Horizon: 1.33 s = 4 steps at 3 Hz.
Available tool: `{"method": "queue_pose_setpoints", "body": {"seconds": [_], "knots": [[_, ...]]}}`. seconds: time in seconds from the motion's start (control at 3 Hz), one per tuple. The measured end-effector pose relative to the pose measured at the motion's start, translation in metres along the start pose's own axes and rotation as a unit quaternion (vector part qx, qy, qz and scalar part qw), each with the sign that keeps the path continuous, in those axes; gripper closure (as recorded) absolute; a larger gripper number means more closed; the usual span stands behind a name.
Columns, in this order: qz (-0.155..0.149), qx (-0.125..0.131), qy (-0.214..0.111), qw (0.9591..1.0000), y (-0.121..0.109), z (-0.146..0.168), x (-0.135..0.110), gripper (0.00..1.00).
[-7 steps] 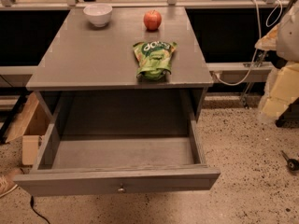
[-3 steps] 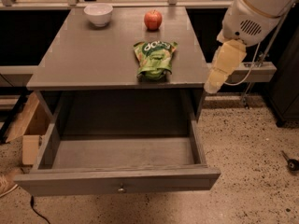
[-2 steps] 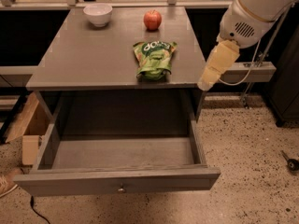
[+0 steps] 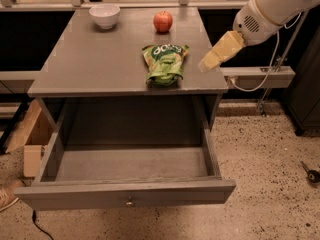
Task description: Place green rice chip bag into top drawer
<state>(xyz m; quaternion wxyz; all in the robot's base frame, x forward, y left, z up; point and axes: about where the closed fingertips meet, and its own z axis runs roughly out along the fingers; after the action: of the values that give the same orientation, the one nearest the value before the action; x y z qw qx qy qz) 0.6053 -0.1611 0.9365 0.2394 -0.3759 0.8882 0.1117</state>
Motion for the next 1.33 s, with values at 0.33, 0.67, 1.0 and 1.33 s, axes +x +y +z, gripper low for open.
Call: {"method": "queue_pose_setpoints", "body": {"seconds": [0.33, 0.67, 1.0, 1.33], "knots": [[0.054, 0.023, 0.008, 0.9982, -0.009, 0.018, -0.016, 0.0], [0.093, 0.044, 0.03, 0.9942, -0.014, 0.043, -0.028, 0.0], [0.113, 0.051, 0.039, 0.9916, -0.018, 0.06, -0.044, 0.0], [0.123, 0.046, 0.03, 0.9909, -0.023, 0.071, -0.063, 0.0]]}}
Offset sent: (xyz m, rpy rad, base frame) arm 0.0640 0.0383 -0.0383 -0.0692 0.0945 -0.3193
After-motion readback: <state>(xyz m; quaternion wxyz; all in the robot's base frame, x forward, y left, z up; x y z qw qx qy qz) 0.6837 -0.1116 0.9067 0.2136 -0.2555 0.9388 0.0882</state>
